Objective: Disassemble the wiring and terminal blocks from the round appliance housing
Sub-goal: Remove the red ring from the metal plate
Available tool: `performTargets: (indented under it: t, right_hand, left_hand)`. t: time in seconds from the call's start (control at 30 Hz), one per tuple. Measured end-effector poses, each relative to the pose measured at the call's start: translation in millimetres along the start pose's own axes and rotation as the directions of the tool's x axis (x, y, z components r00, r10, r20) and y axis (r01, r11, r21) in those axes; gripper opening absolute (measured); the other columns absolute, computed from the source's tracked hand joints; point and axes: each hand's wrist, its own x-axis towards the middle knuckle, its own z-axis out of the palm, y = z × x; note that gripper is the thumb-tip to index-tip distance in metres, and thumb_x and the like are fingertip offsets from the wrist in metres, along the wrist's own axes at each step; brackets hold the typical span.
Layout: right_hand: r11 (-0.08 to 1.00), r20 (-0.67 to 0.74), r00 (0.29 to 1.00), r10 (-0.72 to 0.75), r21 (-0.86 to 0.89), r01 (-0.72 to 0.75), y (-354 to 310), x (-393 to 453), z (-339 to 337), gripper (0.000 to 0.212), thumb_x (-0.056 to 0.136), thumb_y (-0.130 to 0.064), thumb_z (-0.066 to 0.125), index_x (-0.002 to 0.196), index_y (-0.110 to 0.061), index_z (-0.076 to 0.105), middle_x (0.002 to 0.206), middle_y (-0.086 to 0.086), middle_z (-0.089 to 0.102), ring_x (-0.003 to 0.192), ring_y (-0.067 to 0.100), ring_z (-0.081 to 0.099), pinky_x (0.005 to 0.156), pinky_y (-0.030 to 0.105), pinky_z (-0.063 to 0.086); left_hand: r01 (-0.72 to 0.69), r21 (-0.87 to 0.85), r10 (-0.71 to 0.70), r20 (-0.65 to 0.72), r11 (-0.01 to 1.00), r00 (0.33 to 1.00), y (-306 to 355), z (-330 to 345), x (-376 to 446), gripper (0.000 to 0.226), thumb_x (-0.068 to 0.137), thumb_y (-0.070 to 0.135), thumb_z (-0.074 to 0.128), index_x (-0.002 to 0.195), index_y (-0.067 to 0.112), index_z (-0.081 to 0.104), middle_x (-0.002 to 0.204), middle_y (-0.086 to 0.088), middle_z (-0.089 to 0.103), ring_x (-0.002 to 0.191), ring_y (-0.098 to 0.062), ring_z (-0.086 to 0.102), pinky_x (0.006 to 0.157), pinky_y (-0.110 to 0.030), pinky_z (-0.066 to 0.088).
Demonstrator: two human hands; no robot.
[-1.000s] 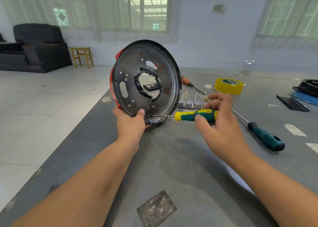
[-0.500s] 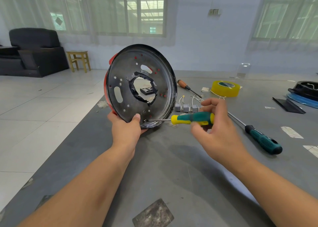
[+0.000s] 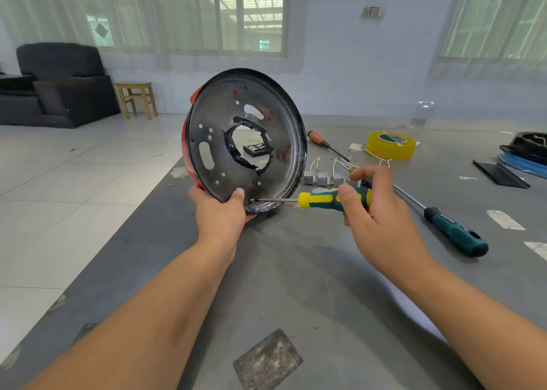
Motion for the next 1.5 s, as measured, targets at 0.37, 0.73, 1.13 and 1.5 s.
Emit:
performTargets:
  t: [0.37, 0.73, 1.13, 1.5]
  right_hand:
    - [0.999, 0.024, 0.999, 0.023, 0.038, -0.023, 1, 1, -1, 0.047, 0.079, -0.030, 0.061, 0.114, -0.045, 0.034, 0.103, -0.013, 0.056, 0.075, 0.005, 0.059, 0.061, 0.011, 0.047]
    - [0.994, 0.001, 0.995, 0.101, 0.041, -0.101, -5, 1, -1, 0.038, 0.087, -0.054, 0.061, 0.115, -0.043, 0.037, 0.093, -0.009, 0.064, 0.069, 0.010, 0.063, 0.060, 0.022, 0.048]
    - [0.993, 0.016, 0.995, 0.103, 0.049, -0.103, 4, 0, -2, 0.038, 0.079, -0.009, 0.072, 0.100, -0.036, 0.056, 0.098, -0.013, 0.062, 0.075, 0.001, 0.056, 0.061, 0.007, 0.042]
    - [0.959, -0.108, 0.965, 0.241, 0.179, -0.220, 17, 6, -12, 0.036, 0.082, -0.011, 0.072, 0.099, -0.040, 0.058, 0.083, -0.022, 0.064, 0.058, 0.001, 0.054, 0.052, 0.017, 0.043]
  left_hand:
    - [-0.006, 0.017, 0.006, -0.004, 1.000, 1.000, 0, 0, 0, 0.043, 0.097, 0.003, 0.067, 0.118, 0.028, 0.039, 0.114, 0.011, 0.057, 0.101, -0.017, 0.068, 0.070, -0.041, 0.066]
    - [0.005, 0.003, -0.005, -0.010, 1.000, 1.000, 0, 0, 1, 0.044, 0.096, 0.002, 0.067, 0.121, 0.026, 0.039, 0.114, 0.010, 0.058, 0.102, -0.018, 0.069, 0.069, -0.039, 0.065]
    - [0.036, -0.037, -0.036, -0.007, 0.999, 0.999, 5, 1, -3, 0.045, 0.097, 0.001, 0.067, 0.125, 0.025, 0.039, 0.116, 0.010, 0.059, 0.105, -0.020, 0.070, 0.071, -0.041, 0.066]
    - [0.054, -0.055, -0.054, -0.002, 0.997, 0.999, 10, 0, -6, 0.045, 0.098, -0.001, 0.065, 0.127, 0.021, 0.038, 0.124, 0.003, 0.057, 0.110, -0.024, 0.068, 0.070, -0.040, 0.066]
